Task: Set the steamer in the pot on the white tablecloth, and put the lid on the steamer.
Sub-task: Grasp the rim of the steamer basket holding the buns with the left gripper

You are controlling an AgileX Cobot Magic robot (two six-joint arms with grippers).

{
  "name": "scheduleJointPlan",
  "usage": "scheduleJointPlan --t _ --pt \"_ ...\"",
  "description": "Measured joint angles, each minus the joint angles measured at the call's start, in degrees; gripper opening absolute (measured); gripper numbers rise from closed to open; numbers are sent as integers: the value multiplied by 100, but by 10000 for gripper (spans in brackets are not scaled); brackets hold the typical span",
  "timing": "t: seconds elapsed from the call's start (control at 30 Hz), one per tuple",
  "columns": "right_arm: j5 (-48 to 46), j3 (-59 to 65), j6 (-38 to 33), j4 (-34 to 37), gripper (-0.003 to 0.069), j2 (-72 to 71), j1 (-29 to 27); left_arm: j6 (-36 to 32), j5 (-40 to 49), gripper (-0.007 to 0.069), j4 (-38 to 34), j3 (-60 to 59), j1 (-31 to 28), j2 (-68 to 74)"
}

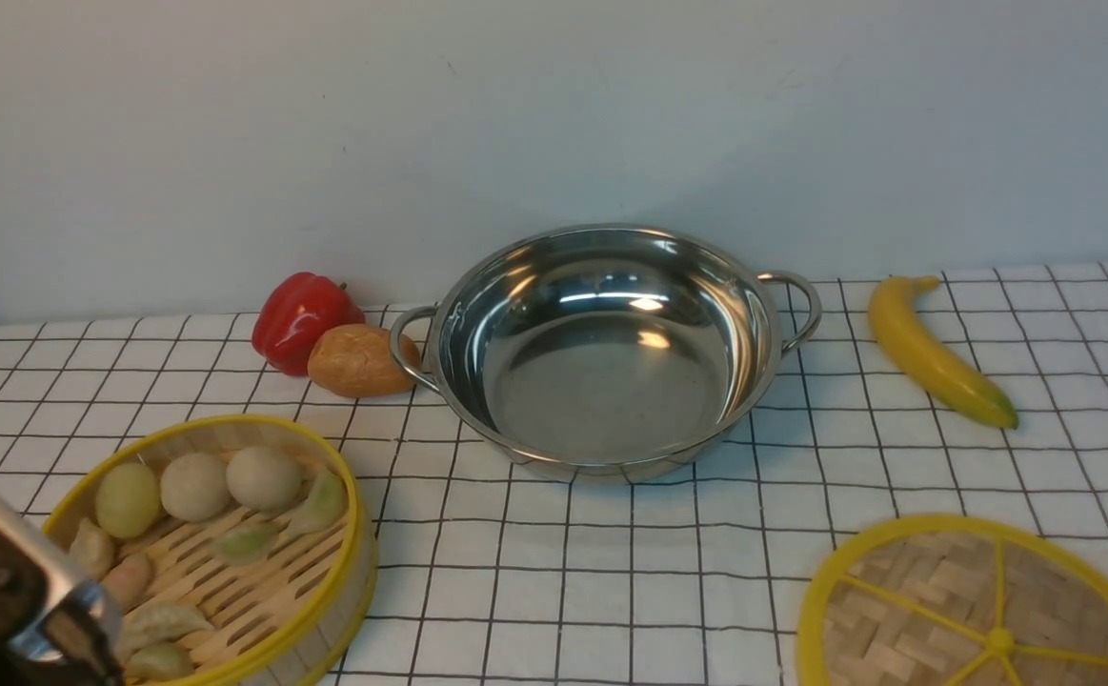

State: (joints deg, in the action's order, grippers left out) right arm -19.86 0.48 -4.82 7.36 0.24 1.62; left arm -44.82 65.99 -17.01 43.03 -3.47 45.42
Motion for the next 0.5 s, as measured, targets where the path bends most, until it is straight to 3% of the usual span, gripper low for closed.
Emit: scheduleJointPlan --t 0.3,0.4,0.5 --pt "0 0 0 0 242 0 0 -530 -182 246 -383 423 0 2197" --pt "0 0 0 0 242 0 0 -576 -213 265 -358 454 0 2624" --pt "0 0 0 0 242 0 0 -592 -452 331 -328 459 0 3260"
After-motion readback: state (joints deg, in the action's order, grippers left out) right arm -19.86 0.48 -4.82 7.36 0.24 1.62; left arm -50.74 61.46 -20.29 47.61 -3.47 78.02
